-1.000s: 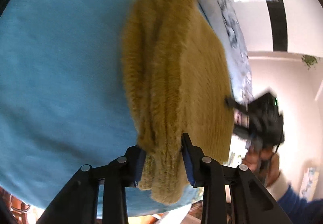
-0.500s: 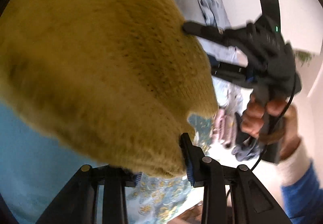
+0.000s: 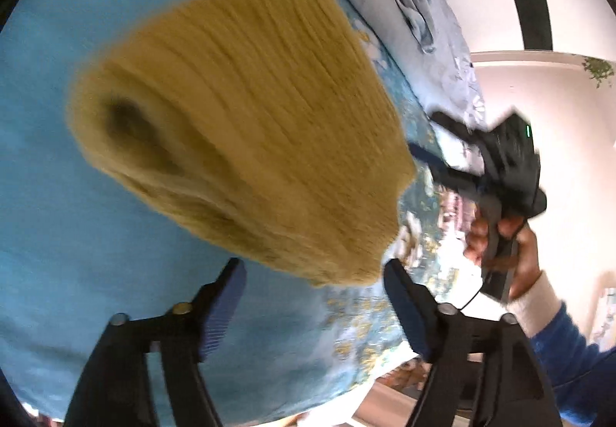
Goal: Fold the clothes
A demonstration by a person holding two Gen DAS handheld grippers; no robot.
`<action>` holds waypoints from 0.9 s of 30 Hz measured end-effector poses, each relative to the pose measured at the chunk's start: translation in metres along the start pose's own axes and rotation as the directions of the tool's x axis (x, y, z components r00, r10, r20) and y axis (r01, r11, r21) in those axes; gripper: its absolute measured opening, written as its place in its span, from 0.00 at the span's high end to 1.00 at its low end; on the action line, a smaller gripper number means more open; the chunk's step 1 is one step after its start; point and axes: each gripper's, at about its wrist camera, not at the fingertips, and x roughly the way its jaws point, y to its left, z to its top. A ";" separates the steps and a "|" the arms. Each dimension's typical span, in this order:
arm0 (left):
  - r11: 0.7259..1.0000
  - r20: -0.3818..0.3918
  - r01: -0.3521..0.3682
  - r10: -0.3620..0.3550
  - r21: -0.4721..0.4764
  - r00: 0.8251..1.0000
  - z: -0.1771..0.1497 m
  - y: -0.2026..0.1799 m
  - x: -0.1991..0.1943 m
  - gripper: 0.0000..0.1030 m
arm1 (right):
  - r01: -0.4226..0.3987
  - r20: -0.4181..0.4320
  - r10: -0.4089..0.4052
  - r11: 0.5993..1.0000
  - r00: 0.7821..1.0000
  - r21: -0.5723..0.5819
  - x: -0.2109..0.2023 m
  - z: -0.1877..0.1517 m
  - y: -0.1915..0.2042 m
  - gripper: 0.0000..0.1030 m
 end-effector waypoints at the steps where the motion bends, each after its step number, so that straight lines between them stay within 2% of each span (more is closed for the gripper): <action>1: 1.000 0.008 -0.023 0.023 0.004 1.000 0.000 0.007 -0.011 0.15 | -0.020 0.023 0.020 1.000 1.000 0.020 -0.004 -0.007 -0.005 0.29; 4: 0.996 0.022 -0.089 0.089 -0.016 0.996 0.012 0.019 -0.034 0.15 | -0.070 0.085 0.062 0.994 0.994 0.089 -0.014 -0.028 -0.020 0.19; 6: 0.991 0.030 -0.131 0.132 -0.023 0.991 0.021 0.023 -0.046 0.15 | -0.078 0.095 0.066 0.989 0.993 0.123 -0.014 -0.042 -0.025 0.19; 10: 0.976 0.074 -0.210 0.206 0.050 0.976 0.049 0.032 -0.074 0.15 | -0.052 0.106 0.034 0.983 0.994 0.177 -0.014 -0.069 -0.039 0.18; 12: 0.969 0.081 -0.232 0.225 0.089 0.971 0.062 0.033 -0.075 0.15 | -0.062 0.121 0.035 0.973 0.992 0.220 -0.013 -0.084 -0.048 0.18; 15: 0.968 0.024 -0.213 0.212 0.132 0.977 0.088 0.038 -0.051 0.15 | -0.094 0.145 0.053 0.951 0.988 0.295 -0.010 -0.107 -0.059 0.18; 17: 0.972 -0.032 -0.195 0.201 0.133 0.979 0.102 0.038 -0.029 0.15 | -0.119 0.161 0.068 0.937 0.985 0.329 -0.004 -0.119 -0.062 0.18; 20: 0.977 -0.073 -0.169 0.179 0.132 0.981 0.117 0.039 -0.001 0.15 | -0.158 0.184 0.097 0.920 0.978 0.357 0.005 -0.130 -0.063 0.18; 22: 0.983 -0.091 -0.144 0.154 0.112 0.984 0.123 0.044 0.007 0.15 | -0.177 0.189 0.114 0.916 0.975 0.360 0.012 -0.130 -0.061 0.18; 25: 0.996 -0.128 -0.071 0.078 0.053 0.989 0.124 0.054 0.016 0.15 | -0.178 0.196 0.111 0.912 0.974 0.369 0.022 -0.130 -0.059 0.18; 27: 0.998 -0.146 -0.054 0.059 0.043 0.987 0.120 0.057 0.020 0.15 | -0.190 0.209 0.115 0.903 0.971 0.386 0.028 -0.131 -0.060 0.18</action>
